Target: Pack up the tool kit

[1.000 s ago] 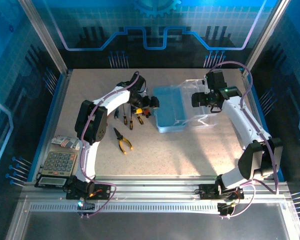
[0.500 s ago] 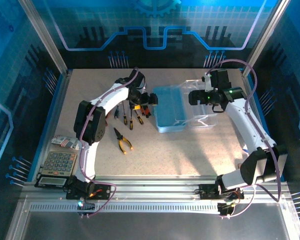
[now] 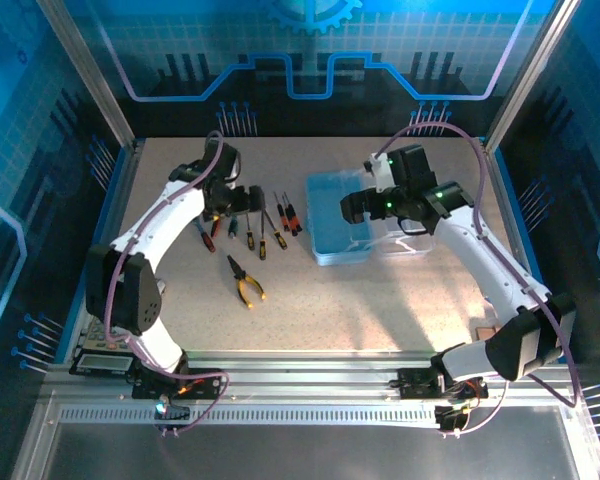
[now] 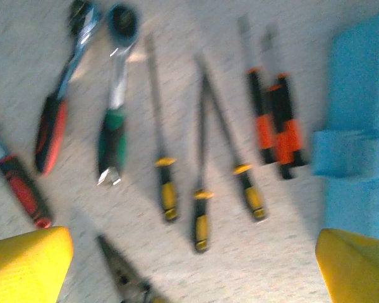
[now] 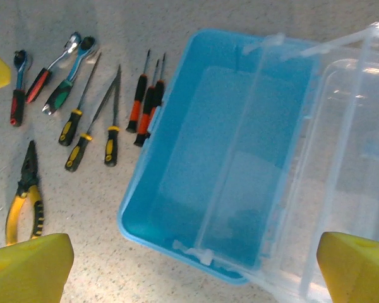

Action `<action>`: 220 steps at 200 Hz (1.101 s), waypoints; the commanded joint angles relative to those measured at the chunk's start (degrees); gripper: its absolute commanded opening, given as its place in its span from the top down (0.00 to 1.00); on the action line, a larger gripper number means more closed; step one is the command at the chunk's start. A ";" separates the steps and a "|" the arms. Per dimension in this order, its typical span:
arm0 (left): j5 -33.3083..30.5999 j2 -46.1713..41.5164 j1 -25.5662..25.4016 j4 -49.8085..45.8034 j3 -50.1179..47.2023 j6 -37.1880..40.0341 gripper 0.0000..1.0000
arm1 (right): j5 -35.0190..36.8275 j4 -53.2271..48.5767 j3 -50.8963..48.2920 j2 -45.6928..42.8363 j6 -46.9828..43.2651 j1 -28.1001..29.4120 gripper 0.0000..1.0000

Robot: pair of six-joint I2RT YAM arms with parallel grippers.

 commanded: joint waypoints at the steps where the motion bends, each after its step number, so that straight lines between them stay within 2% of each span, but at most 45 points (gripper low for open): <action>1: -1.49 -3.40 0.45 -1.20 -6.63 -3.71 0.01 | -2.05 2.17 -2.20 -1.23 2.29 1.20 0.00; 20: 1.74 -8.99 -0.40 1.91 -15.77 -8.70 0.01 | -2.00 2.04 -3.03 -1.55 3.09 2.09 0.00; 52: 0.83 -19.35 -2.90 6.13 -30.16 -17.70 0.03 | -2.48 1.98 -5.17 -2.99 2.49 2.96 0.00; 77: 1.18 -22.18 -3.42 10.08 -36.63 -20.97 0.10 | -3.91 2.98 -7.22 -3.10 2.09 3.05 0.00; 107: 1.16 -19.47 -3.73 13.66 -36.60 -22.17 0.15 | -5.60 2.22 -6.82 -2.45 1.23 3.27 0.00; 165: 2.88 -7.83 -3.71 15.19 -29.75 -23.16 0.20 | -6.93 -5.35 -0.34 -0.01 0.19 3.45 0.00; 196: 1.00 -5.26 -3.73 16.59 -31.42 -23.10 0.27 | -7.05 -3.13 -3.69 -1.34 -0.49 3.38 0.00; 220: 0.00 -1.63 -3.73 16.50 -30.42 -21.65 0.37 | -7.01 0.16 -7.90 -1.97 -0.07 3.38 0.00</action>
